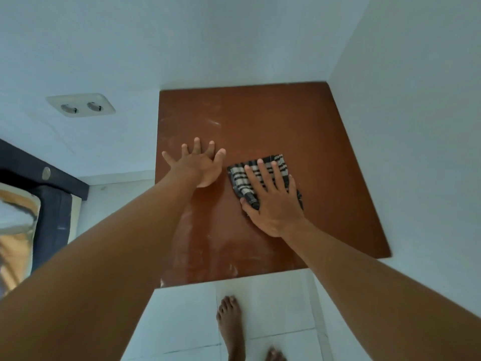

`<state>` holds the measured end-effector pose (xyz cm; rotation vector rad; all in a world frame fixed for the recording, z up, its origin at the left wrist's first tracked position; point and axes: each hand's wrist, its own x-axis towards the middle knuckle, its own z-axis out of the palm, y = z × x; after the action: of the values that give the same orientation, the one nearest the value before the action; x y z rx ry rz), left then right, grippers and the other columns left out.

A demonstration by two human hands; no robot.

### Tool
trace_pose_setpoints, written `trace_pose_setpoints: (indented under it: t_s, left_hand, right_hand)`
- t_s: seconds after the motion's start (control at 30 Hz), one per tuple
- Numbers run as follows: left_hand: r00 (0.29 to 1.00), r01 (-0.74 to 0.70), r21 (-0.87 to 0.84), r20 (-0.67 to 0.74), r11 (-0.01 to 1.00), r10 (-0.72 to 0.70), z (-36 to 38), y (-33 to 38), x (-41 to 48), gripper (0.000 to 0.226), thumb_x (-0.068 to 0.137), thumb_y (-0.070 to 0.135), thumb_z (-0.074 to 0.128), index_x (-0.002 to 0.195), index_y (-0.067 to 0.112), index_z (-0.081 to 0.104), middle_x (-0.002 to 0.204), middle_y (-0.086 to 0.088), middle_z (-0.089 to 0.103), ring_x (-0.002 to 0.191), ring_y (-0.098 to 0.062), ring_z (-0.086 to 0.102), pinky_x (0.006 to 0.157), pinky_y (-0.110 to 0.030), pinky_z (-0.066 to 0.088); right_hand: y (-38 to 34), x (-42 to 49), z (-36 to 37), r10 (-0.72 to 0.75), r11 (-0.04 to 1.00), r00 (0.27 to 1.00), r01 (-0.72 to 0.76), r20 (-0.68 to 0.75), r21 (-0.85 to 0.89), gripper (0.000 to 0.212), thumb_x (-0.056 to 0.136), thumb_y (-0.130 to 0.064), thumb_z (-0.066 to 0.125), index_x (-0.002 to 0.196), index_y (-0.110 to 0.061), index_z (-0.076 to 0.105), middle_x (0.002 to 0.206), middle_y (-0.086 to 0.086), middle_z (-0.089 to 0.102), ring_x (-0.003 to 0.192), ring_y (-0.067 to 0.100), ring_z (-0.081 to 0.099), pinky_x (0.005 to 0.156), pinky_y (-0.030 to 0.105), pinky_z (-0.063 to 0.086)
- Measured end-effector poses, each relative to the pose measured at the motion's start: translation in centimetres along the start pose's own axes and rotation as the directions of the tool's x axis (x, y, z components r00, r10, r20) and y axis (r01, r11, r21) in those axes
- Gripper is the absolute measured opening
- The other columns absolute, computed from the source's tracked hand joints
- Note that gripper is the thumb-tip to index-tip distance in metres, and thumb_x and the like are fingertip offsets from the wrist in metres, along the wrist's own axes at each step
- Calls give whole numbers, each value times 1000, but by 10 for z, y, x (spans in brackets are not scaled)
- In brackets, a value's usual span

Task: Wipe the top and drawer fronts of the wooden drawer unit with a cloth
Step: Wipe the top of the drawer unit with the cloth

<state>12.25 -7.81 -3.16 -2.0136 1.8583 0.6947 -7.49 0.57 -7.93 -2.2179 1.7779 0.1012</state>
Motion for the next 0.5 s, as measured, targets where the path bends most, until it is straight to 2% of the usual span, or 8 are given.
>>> trace_pose_setpoints:
  t_s: [0.33,0.43,0.5]
  left_hand:
    - [998,16,9,-64,1000,-16,56,-18,-80,78,96,73,-2,165,37,2,174,-1,-7,160,-32,-5,120,-71,-5]
    - [997,37,-18,-71,999,-38,69,-27,-100,77,97,73,-1,165,37,4,174,-2,-4,160,-33,-4,119,-71,-4]
    - [996,48,-33,-78,998,-51,77,-33,-111,77,97,73,0,165,37,5,174,-2,-2,160,-33,-4,119,-71,-4]
  right_hand:
    - [4,-129,34,-71,997,995,69,-63,-27,79,93,-66,26,162,-32,9,171,4,8,157,33,7,121,61,18]
    - [7,-159,42,-112,993,992,110,-64,-41,80,93,-60,37,162,-30,11,170,5,12,156,35,12,119,62,25]
    - [8,-175,47,-123,992,989,119,-80,-51,82,93,-50,52,162,-30,13,170,4,15,155,35,16,117,60,30]
